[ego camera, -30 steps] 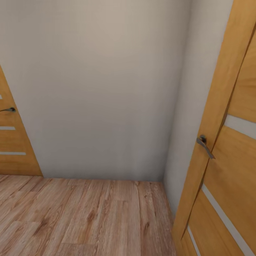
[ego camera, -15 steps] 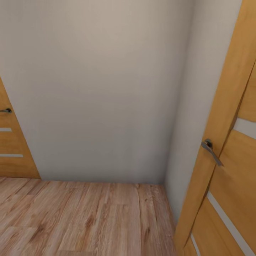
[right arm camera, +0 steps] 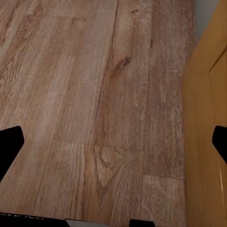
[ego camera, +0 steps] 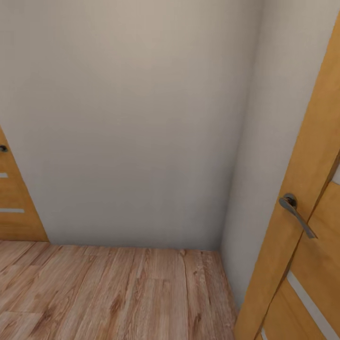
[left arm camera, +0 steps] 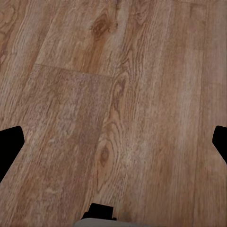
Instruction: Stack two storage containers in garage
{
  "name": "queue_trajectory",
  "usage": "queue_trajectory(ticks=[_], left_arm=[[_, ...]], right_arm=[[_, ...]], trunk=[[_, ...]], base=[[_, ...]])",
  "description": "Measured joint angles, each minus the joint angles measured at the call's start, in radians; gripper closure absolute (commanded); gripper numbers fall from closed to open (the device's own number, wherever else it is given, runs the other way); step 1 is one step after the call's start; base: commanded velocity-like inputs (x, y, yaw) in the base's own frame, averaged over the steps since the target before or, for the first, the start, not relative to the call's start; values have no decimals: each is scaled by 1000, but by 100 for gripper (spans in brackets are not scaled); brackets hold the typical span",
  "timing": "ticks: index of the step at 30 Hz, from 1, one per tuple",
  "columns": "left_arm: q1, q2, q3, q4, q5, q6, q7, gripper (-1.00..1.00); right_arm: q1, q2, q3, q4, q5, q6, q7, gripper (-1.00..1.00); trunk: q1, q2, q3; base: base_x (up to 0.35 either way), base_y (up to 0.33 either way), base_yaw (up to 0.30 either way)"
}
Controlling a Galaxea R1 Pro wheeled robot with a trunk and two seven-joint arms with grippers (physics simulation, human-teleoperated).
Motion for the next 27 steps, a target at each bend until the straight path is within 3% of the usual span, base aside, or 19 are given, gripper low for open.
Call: queue_trajectory(ticks=[12, 27], left_arm=[[0, 1, 0, 0, 0, 0, 0, -100], [0, 2, 0, 0, 0, 1, -2, -100]], right_arm=[[0, 0, 0, 0, 29, 0, -1, -100], [0, 0, 0, 0, 31, 0, -1, -100]], trunk=[[0, 0, 0], [0, 0, 0]], base=[[259, 0, 0], [75, 0, 0]])
